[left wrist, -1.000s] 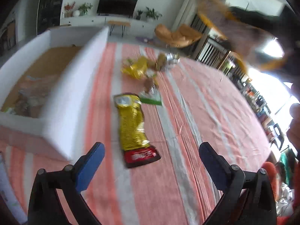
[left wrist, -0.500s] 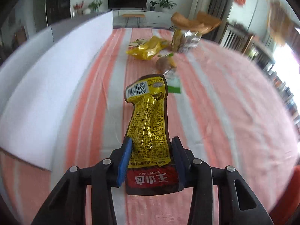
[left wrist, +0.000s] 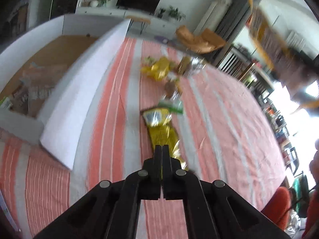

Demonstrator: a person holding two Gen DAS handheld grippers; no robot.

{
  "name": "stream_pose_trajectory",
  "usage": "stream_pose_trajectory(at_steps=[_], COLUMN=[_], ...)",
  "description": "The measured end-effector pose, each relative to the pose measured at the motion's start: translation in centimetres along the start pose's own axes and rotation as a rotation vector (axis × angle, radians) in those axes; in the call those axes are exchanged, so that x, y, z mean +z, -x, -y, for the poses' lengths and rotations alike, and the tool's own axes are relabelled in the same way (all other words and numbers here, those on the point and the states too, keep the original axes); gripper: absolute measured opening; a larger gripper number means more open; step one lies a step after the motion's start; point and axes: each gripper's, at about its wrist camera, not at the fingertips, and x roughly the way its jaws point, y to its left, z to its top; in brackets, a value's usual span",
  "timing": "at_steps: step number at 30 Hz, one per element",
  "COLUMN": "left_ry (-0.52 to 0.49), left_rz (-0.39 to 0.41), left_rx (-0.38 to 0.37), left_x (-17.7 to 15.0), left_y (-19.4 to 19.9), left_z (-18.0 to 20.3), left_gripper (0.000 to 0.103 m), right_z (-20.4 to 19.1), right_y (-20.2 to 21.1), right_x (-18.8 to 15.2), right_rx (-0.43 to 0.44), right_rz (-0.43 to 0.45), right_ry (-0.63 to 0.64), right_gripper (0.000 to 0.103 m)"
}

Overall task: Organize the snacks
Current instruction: 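Carry both bags over the white box and open both grippers to drop them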

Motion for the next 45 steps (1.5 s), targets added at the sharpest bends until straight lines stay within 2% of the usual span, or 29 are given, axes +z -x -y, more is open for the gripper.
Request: stream_pose_trajectory(at_steps=[1,2,3,4,8,14,15,16,17,18,20,22,25,29,31,33,35,37,39,40,41,42,45], left_ry=[0.005,0.013,0.021,0.020,-0.030,-0.102,-0.162,-0.181,-0.192,-0.207,-0.179,-0.125,-0.044,0.024,0.044,0.066,0.081,0.130,0.186,0.209,0.221,0.225,0.218], left_rz=[-0.015,-0.024,-0.020,-0.007,-0.025,-0.099,-0.051,-0.027,-0.013,-0.023,-0.024,-0.012,0.042,0.148,0.216,0.267,0.297,0.305,0.306,0.296,0.288,0.288,0.306], left_rx=[0.003,0.003,0.011,0.020,0.076,0.356,0.383,0.345,0.326,0.320,0.210,0.144,0.015,-0.072,-0.047,0.025,0.142,0.287,0.377,0.403,0.420,0.433,0.456], left_x=[-0.2,-0.3,-0.3,-0.3,0.3,-0.3,-0.7,-1.0,-1.0,-0.9,-0.5,-0.4,0.3,3.0,5.1,7.5,9.4,11.3,12.1,12.4,12.4,12.3,11.0], left_y=[-0.7,-1.3,-1.9,-2.2,-4.8,-10.0,-10.1,-10.0,-9.8,-9.8,-9.3,-8.1,-4.5,1.8,5.3,8.2,9.9,10.8,11.2,11.3,11.2,11.4,12.2], left_z=[0.1,0.3,0.8,1.2,3.7,5.4,6.0,6.2,6.4,6.6,6.1,5.3,4.3,2.3,-0.1,-3.7,-7.5,-12.4,-16.0,-17.8,-18.9,-19.6,-19.8], left_gripper=[0.022,0.058,0.084,0.086,0.086,0.087,0.077,0.065,0.046,0.039,0.036,0.036,0.036,0.037,0.037,0.037,0.039,0.046,0.057,0.073,0.088,0.089,0.089], right_z=[-0.2,-0.3,-0.4,-0.2,0.7,2.4,2.6,2.9,3.2,3.4,3.7,4.1,4.3,3.6,2.5,0.1,-2.8,-5.4,-8.4,-9.5,-10.5,-11.3,-12.3], right_y=[-0.1,-0.3,-0.4,-0.5,-0.2,1.6,1.9,2.2,2.5,2.7,2.9,3.1,3.3,1.6,0.0,-2.7,-6.0,-9.5,-13.9,-15.7,-17.5,-19.2,-21.3], right_x=[-0.1,-0.2,-0.4,-0.7,-1.6,-2.4,-2.4,-2.4,-2.5,-2.4,-2.4,-2.3,-2.1,-1.0,-0.1,1.5,3.0,4.1,5.0,5.2,5.3,5.3,5.4], right_rx=[0.001,-0.001,-0.003,-0.004,-0.007,-0.022,-0.025,-0.025,-0.024,-0.024,-0.028,-0.030,-0.033,-0.035,-0.015,0.022,0.074,0.119,0.162,0.170,0.170,0.171,0.150], right_rz=[-0.002,-0.006,-0.009,-0.014,-0.024,-0.006,0.000,0.007,0.013,0.016,0.019,0.023,0.029,0.008,-0.001,-0.013,-0.034,-0.061,-0.101,-0.117,-0.133,-0.148,-0.154], right_ry=[0.007,0.015,0.019,0.020,0.002,-0.015,-0.016,-0.019,-0.025,-0.030,-0.037,-0.045,-0.046,-0.041,-0.032,-0.006,0.018,0.031,0.048,0.056,0.065,0.073,0.092], right_gripper=[0.060,0.060,0.060,0.060,0.060,0.060,0.060,0.060,0.060,0.060,0.060,0.060,0.060,0.060,0.060,0.060,0.060,0.060,0.062,0.066,0.079,0.095,0.097])
